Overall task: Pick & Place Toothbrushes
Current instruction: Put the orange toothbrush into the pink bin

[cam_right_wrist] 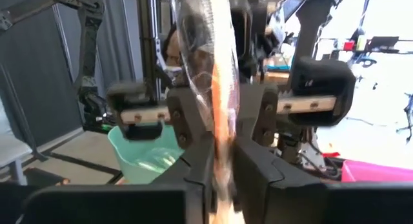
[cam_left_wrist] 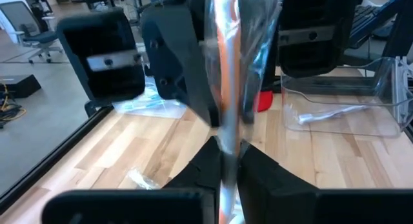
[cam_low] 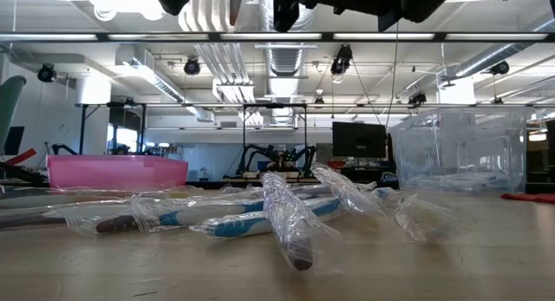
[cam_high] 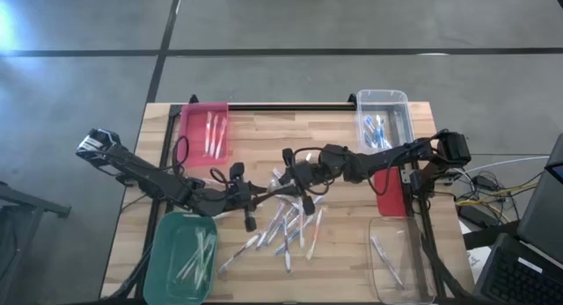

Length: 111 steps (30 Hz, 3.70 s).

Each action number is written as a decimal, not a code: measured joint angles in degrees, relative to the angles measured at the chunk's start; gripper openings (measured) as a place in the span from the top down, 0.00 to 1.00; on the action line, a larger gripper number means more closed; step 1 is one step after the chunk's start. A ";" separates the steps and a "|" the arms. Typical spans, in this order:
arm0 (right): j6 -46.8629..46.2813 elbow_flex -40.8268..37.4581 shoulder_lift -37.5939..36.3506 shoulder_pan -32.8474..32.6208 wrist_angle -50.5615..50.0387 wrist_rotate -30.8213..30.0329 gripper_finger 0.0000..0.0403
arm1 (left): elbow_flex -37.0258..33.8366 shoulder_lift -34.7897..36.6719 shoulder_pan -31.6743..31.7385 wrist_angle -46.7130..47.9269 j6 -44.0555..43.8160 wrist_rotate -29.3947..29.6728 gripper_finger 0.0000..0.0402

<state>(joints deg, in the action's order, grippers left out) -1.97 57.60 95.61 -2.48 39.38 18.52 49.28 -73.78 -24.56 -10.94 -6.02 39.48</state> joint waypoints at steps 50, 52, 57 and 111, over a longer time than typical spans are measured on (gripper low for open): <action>-9.99 -12.15 -21.94 5.64 -35.02 -32.13 0.40 | 29.11 4.25 58.04 78.77 -29.66 -20.24 0.92; -9.92 -12.15 -22.02 5.64 -35.07 -32.15 0.39 | 29.09 2.59 59.53 79.28 -29.66 -21.15 0.91; -9.84 -12.15 -22.05 5.71 -35.52 -32.15 0.38 | 29.07 -2.02 63.35 79.84 -29.80 -29.21 0.92; -9.86 -12.24 -22.12 5.90 -39.13 -32.14 0.35 | 16.85 -18.71 77.13 77.32 -33.18 -37.72 0.86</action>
<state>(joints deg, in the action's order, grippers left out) -11.84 45.36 73.49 3.42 0.25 -13.62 66.13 -92.49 52.58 66.39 -39.20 1.76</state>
